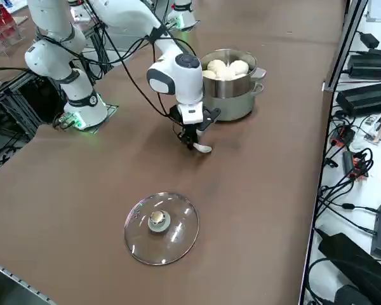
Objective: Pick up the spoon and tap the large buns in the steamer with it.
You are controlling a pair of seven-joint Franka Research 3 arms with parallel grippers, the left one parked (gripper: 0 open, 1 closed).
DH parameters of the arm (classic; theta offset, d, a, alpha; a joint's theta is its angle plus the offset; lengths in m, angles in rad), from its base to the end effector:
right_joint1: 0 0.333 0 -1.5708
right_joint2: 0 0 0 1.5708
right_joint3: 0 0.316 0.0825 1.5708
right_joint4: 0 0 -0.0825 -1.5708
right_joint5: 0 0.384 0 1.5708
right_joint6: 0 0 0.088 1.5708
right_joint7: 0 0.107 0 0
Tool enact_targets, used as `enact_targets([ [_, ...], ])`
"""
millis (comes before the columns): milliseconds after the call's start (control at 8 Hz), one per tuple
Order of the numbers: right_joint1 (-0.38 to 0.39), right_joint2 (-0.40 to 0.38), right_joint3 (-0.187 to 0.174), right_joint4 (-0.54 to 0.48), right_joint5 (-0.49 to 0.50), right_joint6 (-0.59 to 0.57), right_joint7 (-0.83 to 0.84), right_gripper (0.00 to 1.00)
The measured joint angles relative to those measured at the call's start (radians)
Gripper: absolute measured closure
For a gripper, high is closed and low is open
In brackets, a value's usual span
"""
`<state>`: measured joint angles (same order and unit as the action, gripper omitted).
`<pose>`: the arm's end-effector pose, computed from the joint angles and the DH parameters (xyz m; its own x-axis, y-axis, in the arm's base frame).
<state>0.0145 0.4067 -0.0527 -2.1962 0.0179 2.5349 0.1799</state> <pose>0.5488 -0.0218 0.1909 0.9716 -0.2278 -0.0640 -0.2268 -0.9737 0.0235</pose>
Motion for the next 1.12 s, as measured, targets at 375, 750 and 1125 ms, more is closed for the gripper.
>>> enact_targets([
  [375,0.000,0.000,-0.001,0.001,0.000,0.000,0.000,0.82],
  [750,-0.002,-0.011,-0.005,0.011,0.000,-0.006,0.000,0.82],
  [1125,0.000,-0.111,-0.003,0.082,0.000,-0.200,0.000,0.82],
])
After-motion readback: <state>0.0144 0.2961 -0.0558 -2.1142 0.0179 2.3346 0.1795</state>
